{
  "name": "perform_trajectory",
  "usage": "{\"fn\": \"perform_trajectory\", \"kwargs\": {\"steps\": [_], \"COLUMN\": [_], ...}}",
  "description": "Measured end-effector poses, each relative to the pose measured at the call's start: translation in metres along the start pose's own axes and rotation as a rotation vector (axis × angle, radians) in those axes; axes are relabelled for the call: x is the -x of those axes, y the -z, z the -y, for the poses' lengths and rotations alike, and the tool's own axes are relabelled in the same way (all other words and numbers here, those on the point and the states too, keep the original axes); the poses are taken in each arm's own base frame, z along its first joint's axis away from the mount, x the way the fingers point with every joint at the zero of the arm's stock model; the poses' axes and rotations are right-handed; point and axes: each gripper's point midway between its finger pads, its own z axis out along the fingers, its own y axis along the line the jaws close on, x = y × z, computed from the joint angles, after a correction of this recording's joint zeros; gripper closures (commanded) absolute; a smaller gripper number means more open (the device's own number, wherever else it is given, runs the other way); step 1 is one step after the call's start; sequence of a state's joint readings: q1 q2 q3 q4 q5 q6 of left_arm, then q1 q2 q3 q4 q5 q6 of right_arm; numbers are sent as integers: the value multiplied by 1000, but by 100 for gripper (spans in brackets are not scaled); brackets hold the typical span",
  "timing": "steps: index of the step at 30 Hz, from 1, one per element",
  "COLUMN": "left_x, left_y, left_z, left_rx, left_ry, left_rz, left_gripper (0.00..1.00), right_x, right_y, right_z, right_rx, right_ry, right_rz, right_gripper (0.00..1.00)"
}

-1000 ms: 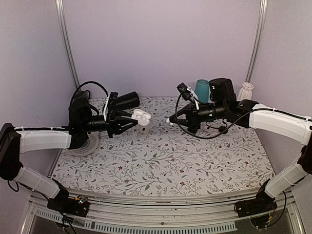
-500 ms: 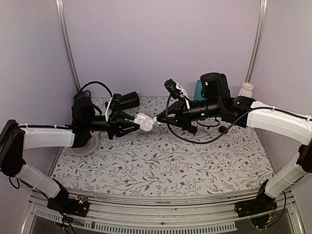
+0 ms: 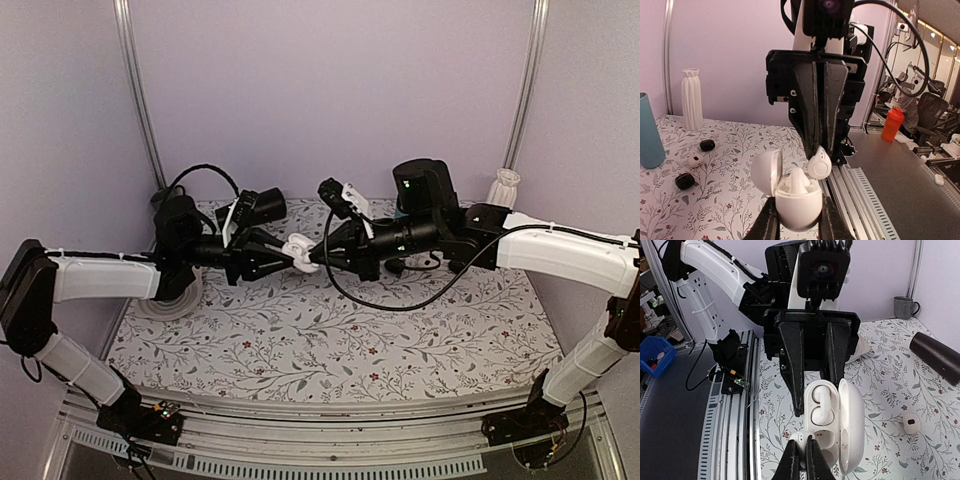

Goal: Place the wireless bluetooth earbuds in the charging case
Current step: Insert the right earbud into the right side groove of the charging case.

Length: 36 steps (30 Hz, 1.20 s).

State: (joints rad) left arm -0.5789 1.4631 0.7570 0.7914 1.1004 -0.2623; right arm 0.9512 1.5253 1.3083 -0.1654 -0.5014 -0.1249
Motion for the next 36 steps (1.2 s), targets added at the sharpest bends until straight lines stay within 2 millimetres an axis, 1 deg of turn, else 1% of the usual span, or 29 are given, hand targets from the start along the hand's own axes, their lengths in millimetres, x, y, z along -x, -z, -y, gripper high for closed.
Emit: {"fn": "perform_trajectory", "kwargs": {"steps": [6,16,36], "left_x": [0,3,0], "left_y": [0,-1,-2], "left_z": [0,0,0], "left_rx": [-4,-8,-5], "left_ry": [4,-3,10], "left_rz": [-2,1,-8], "left_gripper": [100,100,100], "right_x": [1,5,-1], "right_y": [0,2,3], "right_z": [5,7,9], "right_rx": [-36,-75,-102], "right_ry": [15,31,24], "right_rz": [1,15,22], "right_gripper": [96,96,96]}}
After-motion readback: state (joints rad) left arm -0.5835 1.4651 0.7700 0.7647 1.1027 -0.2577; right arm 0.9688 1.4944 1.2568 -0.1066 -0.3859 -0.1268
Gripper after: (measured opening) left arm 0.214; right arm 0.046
